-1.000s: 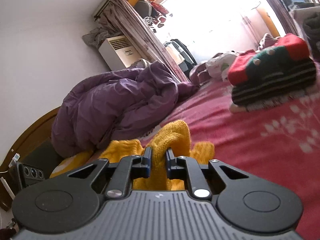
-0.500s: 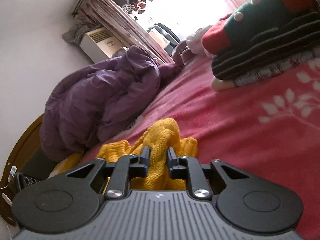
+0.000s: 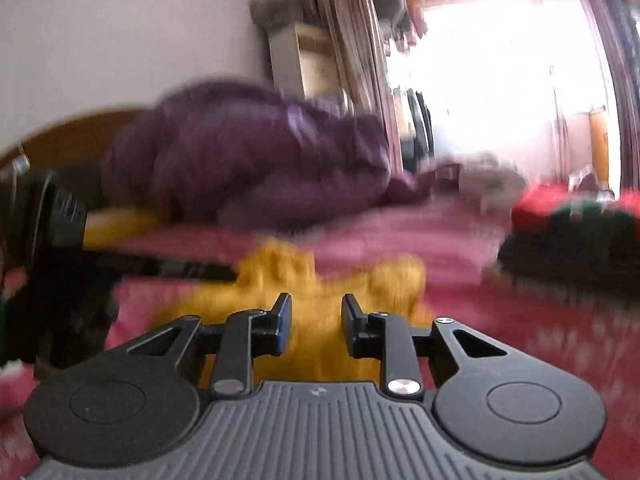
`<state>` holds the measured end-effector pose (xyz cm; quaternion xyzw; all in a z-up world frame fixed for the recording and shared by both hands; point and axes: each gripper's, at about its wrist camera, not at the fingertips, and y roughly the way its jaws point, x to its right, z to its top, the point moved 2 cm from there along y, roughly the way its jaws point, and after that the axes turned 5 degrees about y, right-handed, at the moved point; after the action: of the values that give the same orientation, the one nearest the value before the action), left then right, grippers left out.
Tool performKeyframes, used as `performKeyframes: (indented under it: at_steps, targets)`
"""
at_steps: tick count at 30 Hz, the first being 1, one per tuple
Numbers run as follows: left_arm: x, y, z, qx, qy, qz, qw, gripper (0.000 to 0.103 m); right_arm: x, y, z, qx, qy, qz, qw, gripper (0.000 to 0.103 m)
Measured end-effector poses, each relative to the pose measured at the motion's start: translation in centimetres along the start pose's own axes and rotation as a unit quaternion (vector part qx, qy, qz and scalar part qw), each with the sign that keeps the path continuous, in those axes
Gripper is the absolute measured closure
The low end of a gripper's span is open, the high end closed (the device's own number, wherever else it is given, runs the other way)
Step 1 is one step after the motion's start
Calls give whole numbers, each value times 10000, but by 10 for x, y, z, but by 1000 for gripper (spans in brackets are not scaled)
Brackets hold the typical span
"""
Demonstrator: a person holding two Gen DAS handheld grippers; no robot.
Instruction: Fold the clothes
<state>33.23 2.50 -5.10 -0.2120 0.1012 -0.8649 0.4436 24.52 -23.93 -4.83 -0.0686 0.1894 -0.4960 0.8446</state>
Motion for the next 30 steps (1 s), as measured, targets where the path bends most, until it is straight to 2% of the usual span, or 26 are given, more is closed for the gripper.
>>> performKeyframes:
  at_steps: [3,9,13,15,17,18,21,24,30]
  targets:
    - [2,14,-3,-76,288,12,9996,66,0,5,-14,-103,133,-128,9998,73]
    - [-4,12,2,-71,262,-153,9995,65,-1,10,-14,-188,144,-154,9996,71]
    - [5,-4,15,339,423,-193,9983,65,-16,2,1,109,-453,-107,9989,71]
    - [9,-2,18,415,552,-173,9975,63,-24,1,10,327,-795,-82,9963,65]
    - [8,9,16,314,653,-101,9973,62,-26,14,18,402,-982,-27,9944,58]
    - [6,18,13,196,684,-69,9974,62,-24,21,22,415,-982,-16,9943,58]
    - [-7,42,8,-222,514,-94,9984,59,0,45,22,98,-334,-99,9993,59]
    - [-21,52,6,-363,256,-227,9988,55,16,59,4,-291,-108,-185,9993,60]
    - [-13,45,5,-321,444,-54,9985,54,29,61,3,-257,302,-52,9992,62]
